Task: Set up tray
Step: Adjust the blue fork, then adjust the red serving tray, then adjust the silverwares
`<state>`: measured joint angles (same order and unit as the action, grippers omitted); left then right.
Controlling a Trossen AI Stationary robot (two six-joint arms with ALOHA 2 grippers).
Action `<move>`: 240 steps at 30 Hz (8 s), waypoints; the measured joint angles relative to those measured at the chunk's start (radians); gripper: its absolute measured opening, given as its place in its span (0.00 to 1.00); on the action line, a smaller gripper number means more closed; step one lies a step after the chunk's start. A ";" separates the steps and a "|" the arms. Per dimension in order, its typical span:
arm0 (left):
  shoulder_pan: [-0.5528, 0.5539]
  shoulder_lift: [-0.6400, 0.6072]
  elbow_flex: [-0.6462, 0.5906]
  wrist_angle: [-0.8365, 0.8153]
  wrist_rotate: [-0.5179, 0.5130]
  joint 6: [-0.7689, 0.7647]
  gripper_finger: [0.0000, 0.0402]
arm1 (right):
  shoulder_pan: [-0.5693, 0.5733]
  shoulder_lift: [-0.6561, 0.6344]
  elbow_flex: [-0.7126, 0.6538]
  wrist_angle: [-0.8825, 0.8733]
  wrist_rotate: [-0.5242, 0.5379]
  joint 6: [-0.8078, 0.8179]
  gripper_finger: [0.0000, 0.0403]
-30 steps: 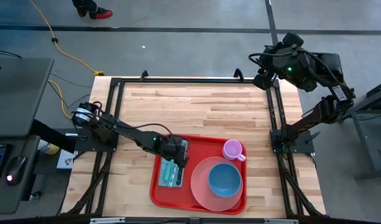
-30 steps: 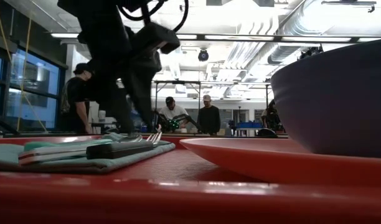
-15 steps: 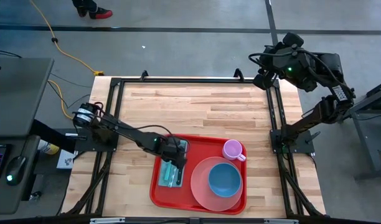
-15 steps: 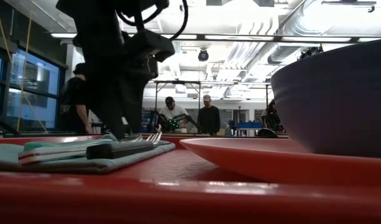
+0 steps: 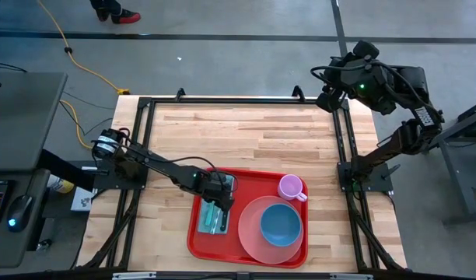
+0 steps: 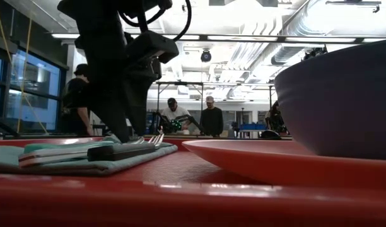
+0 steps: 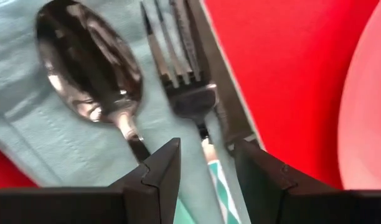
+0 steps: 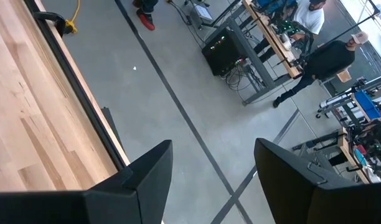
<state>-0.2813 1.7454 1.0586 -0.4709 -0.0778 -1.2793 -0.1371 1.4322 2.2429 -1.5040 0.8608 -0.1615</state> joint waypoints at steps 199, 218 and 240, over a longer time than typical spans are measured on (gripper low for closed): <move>-0.130 -0.024 0.004 -0.240 0.200 0.096 0.05 | 0.000 0.001 0.000 0.003 -0.059 0.007 0.51; -0.130 -0.043 0.001 -0.288 0.145 0.078 0.05 | 0.000 0.001 0.000 0.003 -0.083 0.031 0.51; -0.130 -0.028 0.003 -0.204 0.137 0.081 0.03 | 0.000 0.001 0.000 0.004 -0.079 0.030 0.51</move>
<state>-0.4118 1.7171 1.0612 -0.6746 0.0593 -1.1980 -0.1373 1.4330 2.2432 -1.5001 0.7820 -0.1310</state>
